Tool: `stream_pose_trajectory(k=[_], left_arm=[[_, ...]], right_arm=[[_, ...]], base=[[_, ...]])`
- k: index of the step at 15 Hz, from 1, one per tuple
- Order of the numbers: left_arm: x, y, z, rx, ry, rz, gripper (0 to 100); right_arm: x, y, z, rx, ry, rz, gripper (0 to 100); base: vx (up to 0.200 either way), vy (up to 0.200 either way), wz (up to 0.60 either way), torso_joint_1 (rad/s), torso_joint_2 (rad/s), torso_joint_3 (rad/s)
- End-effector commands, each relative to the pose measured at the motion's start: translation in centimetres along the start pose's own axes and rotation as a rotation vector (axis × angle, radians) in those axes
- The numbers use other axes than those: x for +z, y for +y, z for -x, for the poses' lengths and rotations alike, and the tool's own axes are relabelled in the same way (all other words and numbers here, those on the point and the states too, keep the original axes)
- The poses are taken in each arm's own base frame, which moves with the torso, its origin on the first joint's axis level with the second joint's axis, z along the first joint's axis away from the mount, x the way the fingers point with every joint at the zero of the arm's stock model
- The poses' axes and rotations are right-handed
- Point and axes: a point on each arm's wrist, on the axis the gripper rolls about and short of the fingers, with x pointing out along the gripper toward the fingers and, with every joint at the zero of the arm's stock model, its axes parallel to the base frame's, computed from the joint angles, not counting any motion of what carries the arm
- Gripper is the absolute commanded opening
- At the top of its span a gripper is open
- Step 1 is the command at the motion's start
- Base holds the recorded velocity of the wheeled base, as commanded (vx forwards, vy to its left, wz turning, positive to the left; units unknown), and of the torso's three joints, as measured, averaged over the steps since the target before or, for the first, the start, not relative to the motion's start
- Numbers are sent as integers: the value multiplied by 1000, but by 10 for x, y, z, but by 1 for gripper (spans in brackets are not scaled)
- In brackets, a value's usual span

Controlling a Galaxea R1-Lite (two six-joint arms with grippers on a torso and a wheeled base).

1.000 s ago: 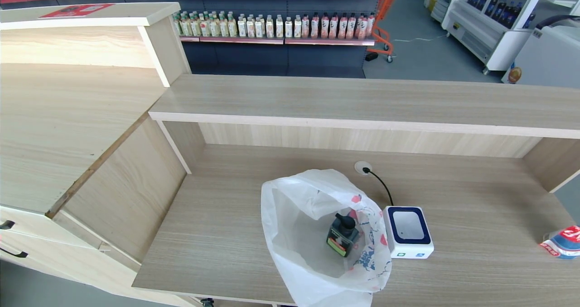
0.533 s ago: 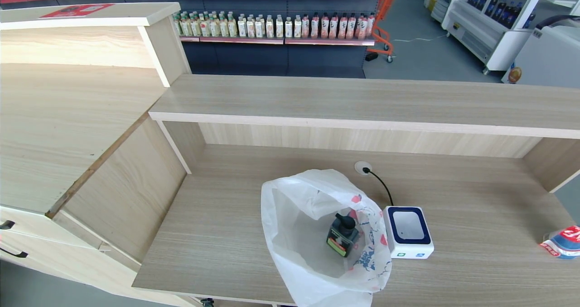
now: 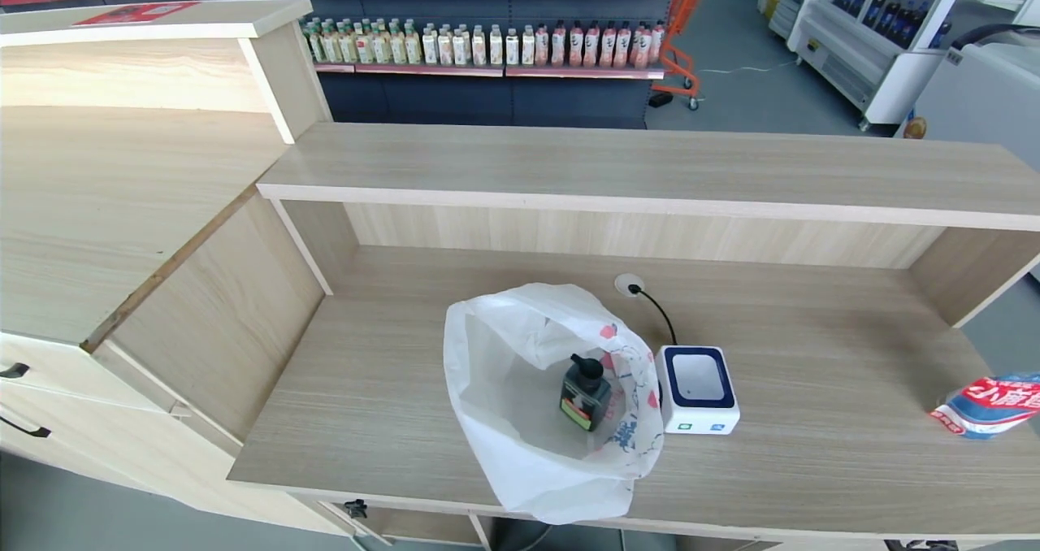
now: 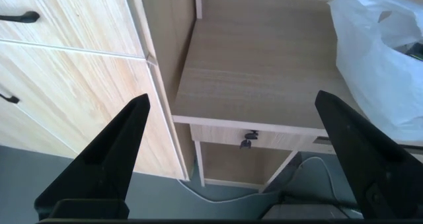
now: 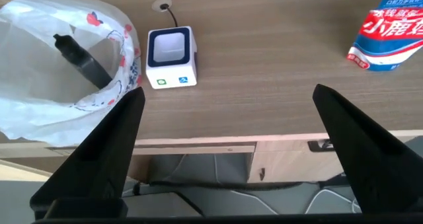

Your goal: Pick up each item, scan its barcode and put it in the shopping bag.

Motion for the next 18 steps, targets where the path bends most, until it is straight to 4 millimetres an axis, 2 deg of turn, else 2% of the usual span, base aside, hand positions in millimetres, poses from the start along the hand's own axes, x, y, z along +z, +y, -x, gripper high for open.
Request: stream_pose_trajectory(k=[1, 3, 5, 13, 18], left_arm=[[0, 0, 0, -1, 0, 0, 100], [0, 0, 0, -1, 0, 0, 100], [0, 0, 0, -1, 0, -3, 100], [0, 0, 0, -2, 0, -10, 100], [0, 0, 0, -2, 0, -13, 100]], right_arm=[[0, 0, 0, -1, 5, 0, 100], [0, 0, 0, -1, 5, 0, 100], [0, 0, 0, -3, 5, 0, 100], [0, 0, 0, 5, 4, 3, 100], [1, 0, 6, 68, -55, 16, 100]], base=[[-200, -200, 0, 2, -12, 7], [-100, -200, 0, 0, 2, 0], [0, 0, 0, 0, 0, 0], [0, -200, 0, 5, 2, 1], [0, -200, 0, 4, 2, 3]])
